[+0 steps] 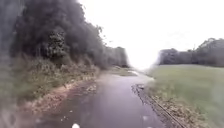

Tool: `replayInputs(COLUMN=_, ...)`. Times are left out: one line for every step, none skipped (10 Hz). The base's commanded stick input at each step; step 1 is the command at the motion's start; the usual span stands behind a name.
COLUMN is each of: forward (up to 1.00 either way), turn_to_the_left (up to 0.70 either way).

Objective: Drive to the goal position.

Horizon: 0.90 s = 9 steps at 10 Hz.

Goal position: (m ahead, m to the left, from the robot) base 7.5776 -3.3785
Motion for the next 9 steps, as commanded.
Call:
replayInputs(forward=0.5, turn_to_the_left=0.0)
replayInputs(forward=0.5, turn_to_the_left=0.0)
replayInputs(forward=0.5, turn_to_the_left=0.0)
replayInputs(forward=0.5, turn_to_the_left=0.0)
replayInputs(forward=0.5, turn_to_the_left=0.0)
replayInputs(forward=0.5, turn_to_the_left=-0.24)
replayInputs(forward=0.5, turn_to_the_left=-0.5)
replayInputs(forward=0.5, turn_to_the_left=-0.5)
replayInputs(forward=0.5, turn_to_the_left=-0.5)
